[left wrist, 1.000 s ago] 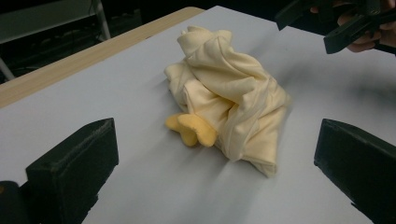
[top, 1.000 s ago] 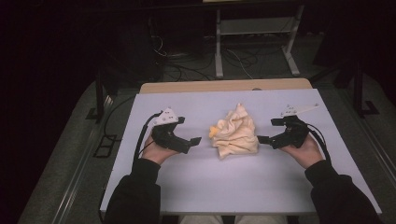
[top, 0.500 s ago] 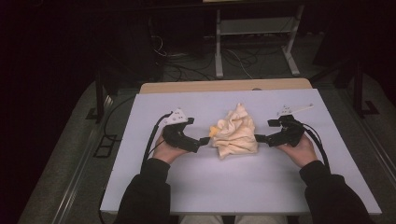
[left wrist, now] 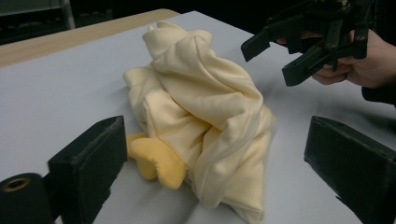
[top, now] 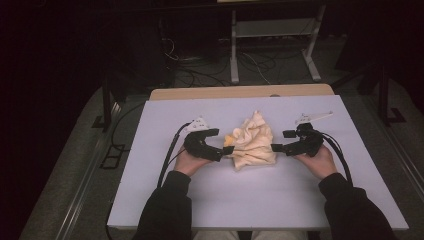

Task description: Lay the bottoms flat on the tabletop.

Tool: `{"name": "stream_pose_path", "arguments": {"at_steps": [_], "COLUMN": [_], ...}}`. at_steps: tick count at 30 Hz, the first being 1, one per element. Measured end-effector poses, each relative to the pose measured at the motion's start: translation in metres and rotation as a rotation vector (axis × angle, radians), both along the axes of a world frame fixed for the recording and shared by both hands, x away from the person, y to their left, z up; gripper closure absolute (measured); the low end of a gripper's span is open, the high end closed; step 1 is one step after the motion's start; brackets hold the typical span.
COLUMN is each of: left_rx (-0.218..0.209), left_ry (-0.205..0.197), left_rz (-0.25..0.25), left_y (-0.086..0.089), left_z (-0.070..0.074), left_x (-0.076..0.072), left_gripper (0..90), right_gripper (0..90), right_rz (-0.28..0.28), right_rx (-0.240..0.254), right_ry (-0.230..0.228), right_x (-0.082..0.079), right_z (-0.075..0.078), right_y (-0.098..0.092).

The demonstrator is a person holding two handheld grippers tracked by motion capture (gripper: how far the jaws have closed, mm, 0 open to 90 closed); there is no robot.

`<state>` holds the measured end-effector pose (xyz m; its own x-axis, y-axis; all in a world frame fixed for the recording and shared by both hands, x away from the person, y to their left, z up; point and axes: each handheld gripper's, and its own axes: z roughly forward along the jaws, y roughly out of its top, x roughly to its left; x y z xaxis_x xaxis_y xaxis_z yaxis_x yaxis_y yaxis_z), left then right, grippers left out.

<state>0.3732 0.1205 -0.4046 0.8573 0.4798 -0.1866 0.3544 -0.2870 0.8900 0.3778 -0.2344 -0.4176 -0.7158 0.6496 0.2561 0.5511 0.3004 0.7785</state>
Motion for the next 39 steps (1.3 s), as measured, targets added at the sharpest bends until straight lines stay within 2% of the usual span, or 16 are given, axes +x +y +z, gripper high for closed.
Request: {"name": "stream_pose_path", "arguments": {"at_steps": [7, 13, 17, 21, 26, 30, 34, 37, 39], "left_rx": [0.013, 0.015, 0.041, 0.044, 0.069, 0.07, 0.096, 0.104, 0.102], "left_ry": [0.009, 0.007, 0.023, 0.024, 0.042, 0.051, 0.057, 0.053, 0.04], "left_rz": [-0.022, -0.024, -0.04, -0.057, -0.076, -0.073, -0.08, -0.073, -0.064], "left_y": [-0.011, -0.011, -0.011, -0.013, -0.012, -0.012, -0.015, -0.016, -0.015], "left_z": [-0.006, -0.008, -0.014, -0.015, -0.017, -0.022, -0.023, -0.023, -0.022], "left_x": [0.001, 0.002, 0.003, 0.003, 0.003, 0.002, 0.001, 0.0, 0.0], "left_gripper": [8.7, 15.4, 18.5, 22.8, 31.9, 40.5, 50.2, 53.9, 60.3], "right_gripper": [14.0, 14.4, 14.6, 16.9, 20.8, 24.3, 27.8, 30.4, 35.1], "right_rz": [0.014, 0.016, 0.03, 0.043, 0.048, 0.055, 0.062, 0.077, 0.081], "right_rx": [-0.008, -0.024, -0.073, -0.09, -0.081, -0.073, -0.089, -0.088, -0.082], "right_ry": [0.031, 0.066, 0.096, 0.118, 0.126, 0.138, 0.151, 0.152, 0.14], "right_x": [0.001, 0.002, 0.001, 0.001, -0.002, -0.002, -0.003, -0.004, -0.005], "right_z": [-0.005, -0.01, -0.019, -0.024, -0.027, -0.031, -0.034, -0.035, -0.037], "right_y": [0.001, -0.001, -0.001, -0.002, -0.006, -0.005, -0.001, 0.002, 0.007]}}
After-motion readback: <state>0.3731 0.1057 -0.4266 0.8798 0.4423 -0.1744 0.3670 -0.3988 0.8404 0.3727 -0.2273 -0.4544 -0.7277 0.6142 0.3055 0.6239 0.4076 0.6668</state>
